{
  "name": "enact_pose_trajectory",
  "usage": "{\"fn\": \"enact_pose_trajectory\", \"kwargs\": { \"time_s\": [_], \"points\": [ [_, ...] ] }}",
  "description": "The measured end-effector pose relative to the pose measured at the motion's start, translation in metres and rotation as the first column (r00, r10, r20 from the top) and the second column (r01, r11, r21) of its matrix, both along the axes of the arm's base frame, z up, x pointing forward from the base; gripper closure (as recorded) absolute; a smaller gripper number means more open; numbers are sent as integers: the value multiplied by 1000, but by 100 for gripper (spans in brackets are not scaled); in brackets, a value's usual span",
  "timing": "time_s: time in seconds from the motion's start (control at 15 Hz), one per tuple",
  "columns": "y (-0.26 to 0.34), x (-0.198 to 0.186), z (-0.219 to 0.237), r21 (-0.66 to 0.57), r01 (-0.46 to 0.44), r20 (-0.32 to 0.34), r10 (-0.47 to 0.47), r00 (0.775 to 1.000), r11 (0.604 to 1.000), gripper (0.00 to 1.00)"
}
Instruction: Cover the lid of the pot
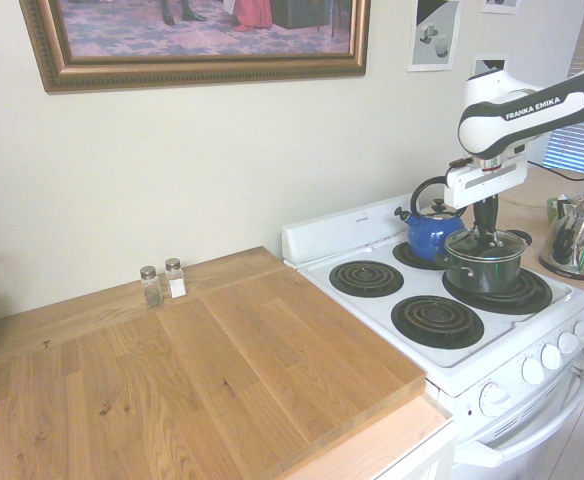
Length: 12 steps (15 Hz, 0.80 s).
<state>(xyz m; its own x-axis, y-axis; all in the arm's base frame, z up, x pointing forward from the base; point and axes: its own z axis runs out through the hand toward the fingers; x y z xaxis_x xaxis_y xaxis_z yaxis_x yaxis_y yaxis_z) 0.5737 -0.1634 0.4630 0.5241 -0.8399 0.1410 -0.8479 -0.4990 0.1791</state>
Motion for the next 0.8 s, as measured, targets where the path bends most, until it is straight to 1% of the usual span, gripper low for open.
{"fn": "enact_pose_trajectory", "kwargs": {
  "time_s": [0.27, 0.33, 0.8],
  "points": [
    [0, 0, 0, -1, -2, -1, 2, 1000, 1000, 100],
    [1, 0, 0, -1, -3, -1, 3, 1000, 1000, 0],
    [1, 0, 0, 1, -3, 0, 3, 1000, 1000, 0]
  ]
}}
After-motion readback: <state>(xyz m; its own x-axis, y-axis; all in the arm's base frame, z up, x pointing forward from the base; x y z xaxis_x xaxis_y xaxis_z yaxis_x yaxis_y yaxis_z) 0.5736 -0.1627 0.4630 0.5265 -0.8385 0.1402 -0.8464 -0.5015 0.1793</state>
